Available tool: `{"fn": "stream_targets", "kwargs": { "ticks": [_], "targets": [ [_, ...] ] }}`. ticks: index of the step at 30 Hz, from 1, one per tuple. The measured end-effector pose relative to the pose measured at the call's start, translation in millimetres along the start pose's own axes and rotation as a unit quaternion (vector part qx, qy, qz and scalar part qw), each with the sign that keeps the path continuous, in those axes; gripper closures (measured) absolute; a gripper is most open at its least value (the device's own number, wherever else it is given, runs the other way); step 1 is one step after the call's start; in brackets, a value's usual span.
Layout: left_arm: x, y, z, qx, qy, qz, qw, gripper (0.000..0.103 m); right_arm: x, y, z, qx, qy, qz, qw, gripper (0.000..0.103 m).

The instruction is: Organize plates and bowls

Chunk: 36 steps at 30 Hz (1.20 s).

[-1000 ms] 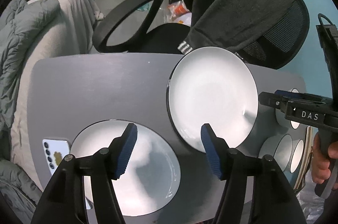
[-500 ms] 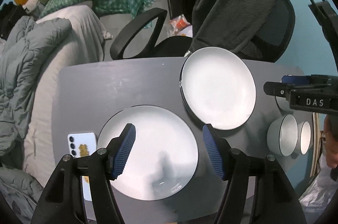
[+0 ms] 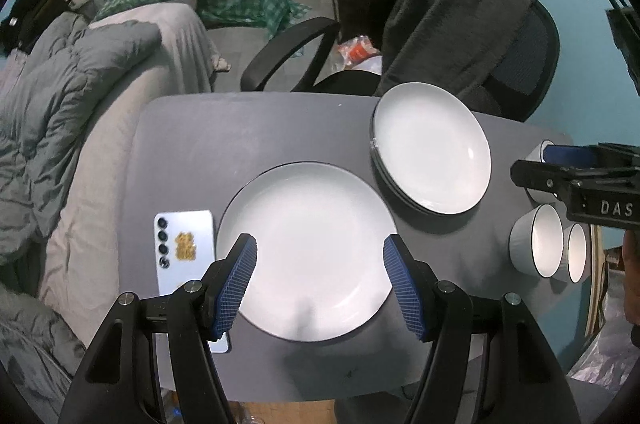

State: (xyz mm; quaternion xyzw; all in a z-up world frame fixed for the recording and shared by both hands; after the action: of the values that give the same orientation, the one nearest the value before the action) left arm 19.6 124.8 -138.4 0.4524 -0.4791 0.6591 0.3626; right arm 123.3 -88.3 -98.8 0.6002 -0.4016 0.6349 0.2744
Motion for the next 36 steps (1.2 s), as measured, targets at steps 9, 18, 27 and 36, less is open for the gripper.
{"fn": "stream_targets", "kwargs": {
  "ticks": [9,18,27,36],
  "targets": [
    [-4,11,-34,0.014,-0.023,-0.003,0.9996,0.036,-9,4,-22,0.023,0.001,-0.001,1.0,0.033],
    [-36,10,-70,0.019,-0.025,-0.025,0.9992,0.036,-35,4,-33,0.027,-0.02,-0.014,0.999,0.033],
    [-73,-5,-80,-0.009,-0.02,-0.049,0.9986,0.036,-67,4,-44,0.002,-0.074,-0.035,0.997,0.033],
    [-99,-24,-69,-0.046,-0.005,-0.071,0.9964,0.036,-102,14,-54,-0.02,-0.102,-0.059,0.993,0.034]
  ]
}}
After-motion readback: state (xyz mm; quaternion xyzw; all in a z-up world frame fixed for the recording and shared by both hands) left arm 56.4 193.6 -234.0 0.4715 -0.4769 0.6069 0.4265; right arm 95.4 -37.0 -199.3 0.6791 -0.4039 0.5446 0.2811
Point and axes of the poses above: each gripper's, at about its wrist camera, not at the fingertips, and x roughly against the way its jaws point, z to its right, y to its underside, the point moved 1 cm from there along -x, roughly the way its jaws point
